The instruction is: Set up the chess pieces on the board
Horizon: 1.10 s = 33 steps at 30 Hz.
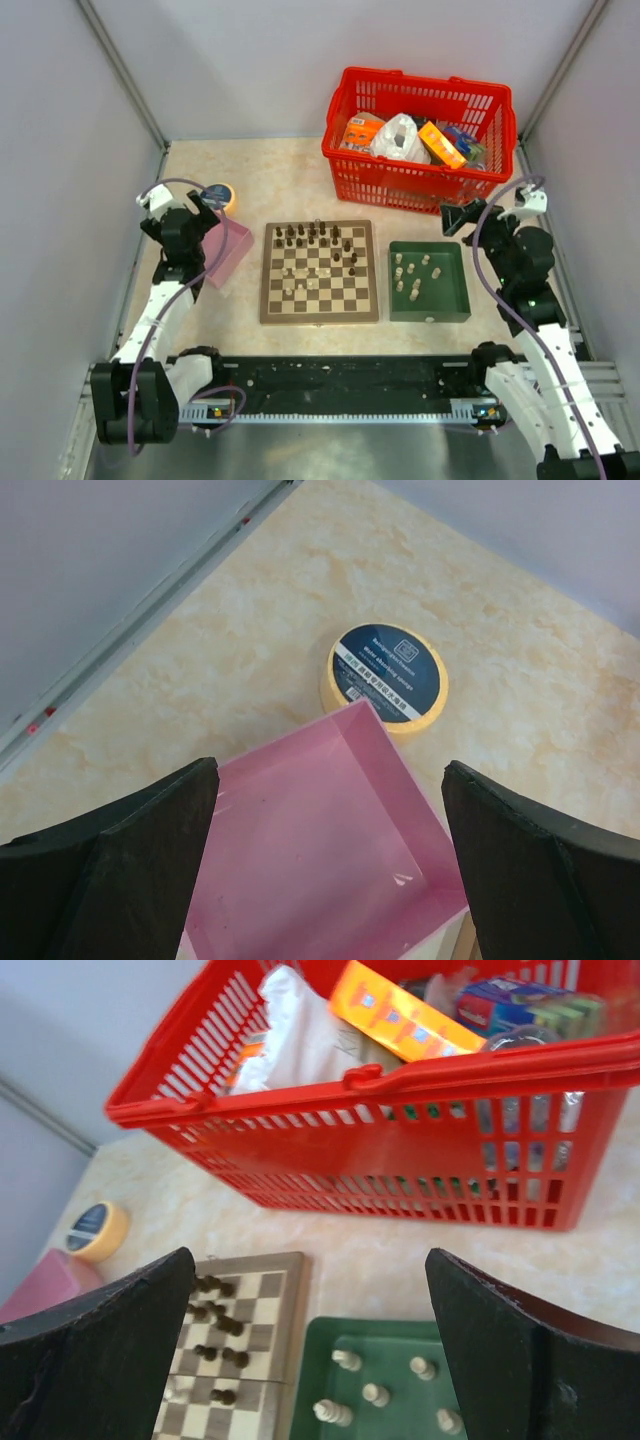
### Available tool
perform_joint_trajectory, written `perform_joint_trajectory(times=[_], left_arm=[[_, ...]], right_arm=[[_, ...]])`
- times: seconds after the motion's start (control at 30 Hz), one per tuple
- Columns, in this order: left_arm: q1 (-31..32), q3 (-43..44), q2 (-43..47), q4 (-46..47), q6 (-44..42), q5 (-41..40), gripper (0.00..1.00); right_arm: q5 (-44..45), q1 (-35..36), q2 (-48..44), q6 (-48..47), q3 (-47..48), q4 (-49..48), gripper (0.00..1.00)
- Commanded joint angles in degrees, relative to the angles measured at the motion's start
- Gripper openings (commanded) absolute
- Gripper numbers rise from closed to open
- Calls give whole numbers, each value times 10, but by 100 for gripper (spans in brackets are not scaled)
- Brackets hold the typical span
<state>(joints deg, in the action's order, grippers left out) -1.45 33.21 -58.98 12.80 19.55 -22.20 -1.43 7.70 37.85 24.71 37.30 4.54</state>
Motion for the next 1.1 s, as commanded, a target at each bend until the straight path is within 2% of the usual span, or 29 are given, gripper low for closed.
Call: perform_joint_trajectory(times=[0.0,0.07,0.13,0.27,0.4,0.53,0.67,0.73,0.8,0.9,0.93,1.07], left_arm=[[-3,55,-2,-125,65,-7,99],[-7,83,-11,-200,94,-21,99],[-8,115,-15,-270,132,-42,99],[-11,149,8,-294,106,6,99],[-11,163,52,-298,67,79,99],[-11,205,61,-346,31,135,99],[-11,244,56,-412,19,139,99],[-11,231,66,-407,4,142,99],[-10,207,81,-389,1,129,99],[-11,196,100,-373,-3,128,99],[-10,197,105,-373,-7,128,99],[-11,205,113,-399,-37,118,99]], right_arm=[[-87,4,-16,39,13,-33,99],[-114,5,44,16,80,46,99],[-102,6,102,13,143,115,99],[-69,26,194,-33,233,241,99],[2,108,228,-62,258,252,99],[77,193,274,-79,289,256,99],[220,300,318,-94,320,260,99],[186,313,331,-107,327,243,99],[159,313,326,-71,304,195,99],[31,313,305,-84,239,103,99],[19,312,298,-69,221,73,99],[29,312,338,-65,246,109,99]])
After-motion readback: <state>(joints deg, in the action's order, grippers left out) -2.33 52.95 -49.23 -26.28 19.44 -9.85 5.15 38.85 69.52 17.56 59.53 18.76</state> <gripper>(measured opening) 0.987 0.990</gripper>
